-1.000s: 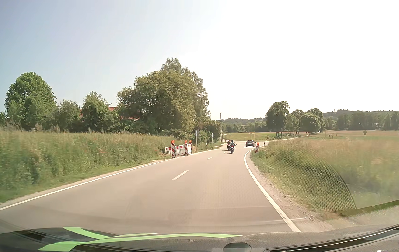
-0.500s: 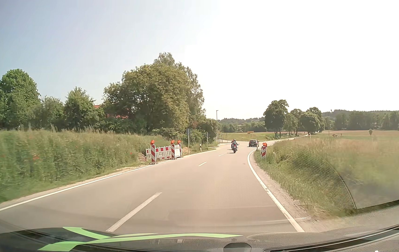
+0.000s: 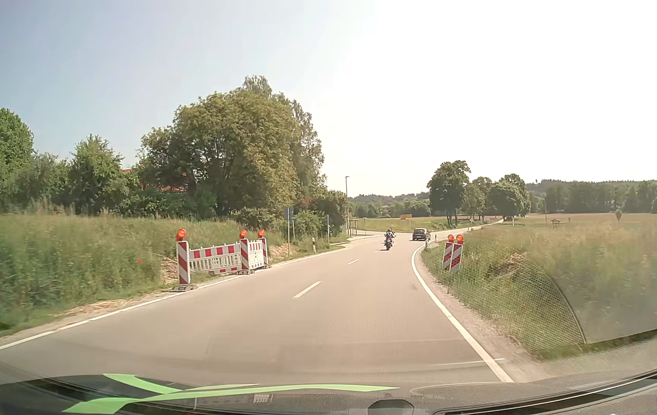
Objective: Follow the waypoints while adhering to traffic rules and regulations
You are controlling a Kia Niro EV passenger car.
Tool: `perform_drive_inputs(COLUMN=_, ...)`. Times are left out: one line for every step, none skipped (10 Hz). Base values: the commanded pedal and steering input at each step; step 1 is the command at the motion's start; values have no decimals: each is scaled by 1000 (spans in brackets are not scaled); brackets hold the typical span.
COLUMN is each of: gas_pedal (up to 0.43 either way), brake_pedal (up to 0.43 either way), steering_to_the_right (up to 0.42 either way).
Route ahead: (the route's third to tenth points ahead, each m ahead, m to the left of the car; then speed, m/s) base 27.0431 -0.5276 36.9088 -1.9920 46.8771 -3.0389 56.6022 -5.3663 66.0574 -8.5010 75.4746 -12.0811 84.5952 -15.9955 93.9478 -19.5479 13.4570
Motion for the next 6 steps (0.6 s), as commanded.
perform_drive_inputs(gas_pedal=87, brake_pedal=0, steering_to_the_right=15)
perform_drive_inputs(gas_pedal=87, brake_pedal=0, steering_to_the_right=16)
perform_drive_inputs(gas_pedal=87, brake_pedal=0, steering_to_the_right=18)
perform_drive_inputs(gas_pedal=87, brake_pedal=0, steering_to_the_right=21)
perform_drive_inputs(gas_pedal=79, brake_pedal=0, steering_to_the_right=26)
perform_drive_inputs(gas_pedal=0, brake_pedal=0, steering_to_the_right=28)
